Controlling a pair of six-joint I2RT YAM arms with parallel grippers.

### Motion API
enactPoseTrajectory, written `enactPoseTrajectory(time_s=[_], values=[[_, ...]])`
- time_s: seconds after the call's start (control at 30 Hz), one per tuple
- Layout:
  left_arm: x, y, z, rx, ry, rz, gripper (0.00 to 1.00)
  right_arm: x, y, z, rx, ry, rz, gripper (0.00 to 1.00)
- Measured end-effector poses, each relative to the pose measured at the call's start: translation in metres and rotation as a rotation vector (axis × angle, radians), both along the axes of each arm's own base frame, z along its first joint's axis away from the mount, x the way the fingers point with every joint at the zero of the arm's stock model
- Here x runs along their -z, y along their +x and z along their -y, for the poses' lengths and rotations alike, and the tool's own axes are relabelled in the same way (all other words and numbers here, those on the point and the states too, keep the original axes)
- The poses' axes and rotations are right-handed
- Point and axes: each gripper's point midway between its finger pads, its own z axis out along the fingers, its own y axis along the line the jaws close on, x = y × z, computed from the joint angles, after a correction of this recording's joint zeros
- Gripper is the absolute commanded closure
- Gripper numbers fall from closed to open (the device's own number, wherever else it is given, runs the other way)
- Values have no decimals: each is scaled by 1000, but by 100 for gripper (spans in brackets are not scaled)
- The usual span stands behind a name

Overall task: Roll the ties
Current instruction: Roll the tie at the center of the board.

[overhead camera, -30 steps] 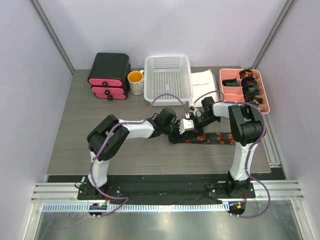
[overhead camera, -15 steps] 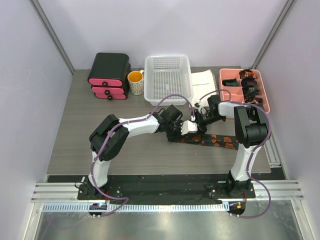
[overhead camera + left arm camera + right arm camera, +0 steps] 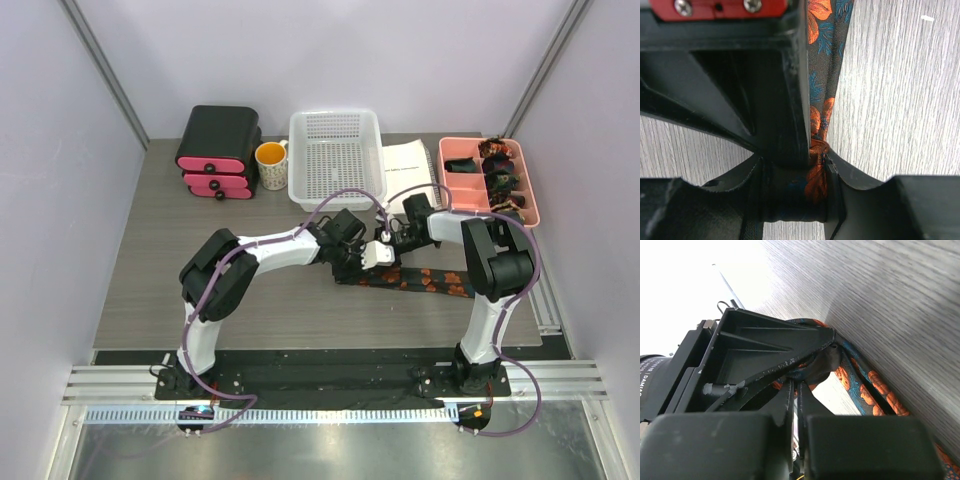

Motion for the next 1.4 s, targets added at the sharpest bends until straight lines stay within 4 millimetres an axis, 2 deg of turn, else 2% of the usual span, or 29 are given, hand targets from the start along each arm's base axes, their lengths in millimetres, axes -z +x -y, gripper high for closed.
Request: enactPoseTrajectory(time_s=[0.13, 0.23, 0.33, 0.53, 0.63, 0.9, 1.0, 1.03, 1.1, 1.13, 1.27, 1.3, 1.37, 1.4], values=[[0, 1, -1, 1, -3, -7, 60, 0, 0, 1, -9, -5, 9, 99], [-1, 2, -2, 2, -18, -21, 48, 1, 1, 3, -14, -10, 20, 99], [-2, 3, -5, 0, -41, -48, 39, 8, 1, 8, -17, -41, 24, 99], [-6, 3, -20, -32, -120, -132, 34, 35, -1, 30, 9, -147, -25, 99], [-8, 0, -24, -49, -166, -161, 31, 36, -3, 33, 15, -146, -49, 99], [-15, -9, -8, -82, -290, -223, 25, 36, -2, 34, 7, -158, -44, 99], [-21, -6, 4, -95, -349, -215, 31, 36, -3, 33, 3, -159, -44, 99], [-22, -5, 7, -99, -361, -213, 39, 36, -3, 32, 1, -159, -43, 99], [-19, -2, 13, -104, -378, -201, 49, 35, -3, 31, -2, -159, -41, 99], [-16, -1, 15, -108, -376, -195, 58, 35, -3, 31, -3, -160, -40, 99], [-7, -1, 18, -106, -336, -145, 75, 34, 0, 28, -7, -162, -34, 98], [-7, -1, 18, -102, -327, -130, 79, 34, 1, 28, -7, -162, -35, 89], [-7, 1, 15, -97, -300, -82, 81, 32, 3, 27, -8, -162, -27, 78], [-6, 2, 13, -93, -282, -61, 82, 31, 5, 27, -9, -162, -21, 68]])
